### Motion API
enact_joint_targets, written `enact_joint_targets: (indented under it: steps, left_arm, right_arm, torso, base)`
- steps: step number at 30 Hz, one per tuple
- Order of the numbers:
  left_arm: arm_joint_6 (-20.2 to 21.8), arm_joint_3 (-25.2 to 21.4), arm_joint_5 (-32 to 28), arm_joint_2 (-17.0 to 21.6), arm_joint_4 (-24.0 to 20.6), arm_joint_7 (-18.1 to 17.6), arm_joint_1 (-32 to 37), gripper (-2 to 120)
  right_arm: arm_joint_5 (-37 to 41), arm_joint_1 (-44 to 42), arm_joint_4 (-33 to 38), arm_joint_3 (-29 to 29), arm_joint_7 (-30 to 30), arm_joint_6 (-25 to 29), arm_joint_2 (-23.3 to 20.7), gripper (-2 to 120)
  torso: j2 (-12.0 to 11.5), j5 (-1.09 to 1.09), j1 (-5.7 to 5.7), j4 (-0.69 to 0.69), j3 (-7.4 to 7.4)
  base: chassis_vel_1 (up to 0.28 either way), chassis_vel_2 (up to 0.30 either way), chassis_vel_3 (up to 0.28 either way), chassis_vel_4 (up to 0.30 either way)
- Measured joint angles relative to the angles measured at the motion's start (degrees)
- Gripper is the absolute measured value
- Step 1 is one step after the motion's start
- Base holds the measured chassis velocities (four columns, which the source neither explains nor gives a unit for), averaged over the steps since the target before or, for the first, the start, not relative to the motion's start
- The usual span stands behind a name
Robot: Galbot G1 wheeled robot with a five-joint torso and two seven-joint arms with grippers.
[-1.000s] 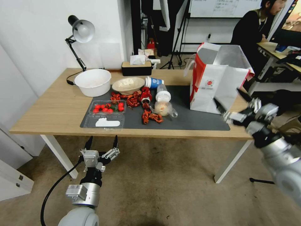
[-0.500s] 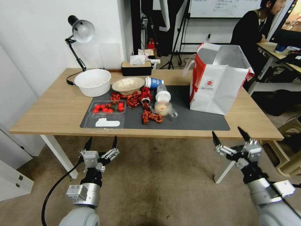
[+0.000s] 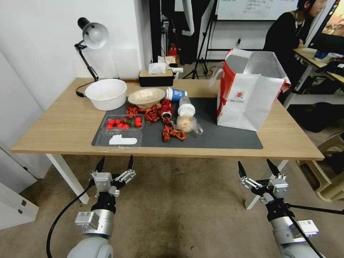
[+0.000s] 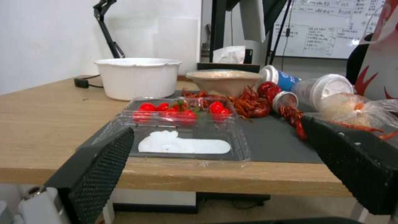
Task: Pick up the food delivery bag from the floor and place it on the table.
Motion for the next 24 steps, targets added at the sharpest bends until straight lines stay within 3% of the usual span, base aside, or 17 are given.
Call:
enact_joint_targets:
  steps: [24]
  left_arm:
    - [-0.39,-0.26,-0.09,0.15,-0.07,-0.01,0.2,100]
  right_arm:
    - [-0.85,0.67,-0.36,-1.48,1.34,-0.4,1.85,100]
  torso:
    - [-0.01,0.0,0.0,0.0,0.0]
  base:
    - [0.0,0.0,0.0,0.0]
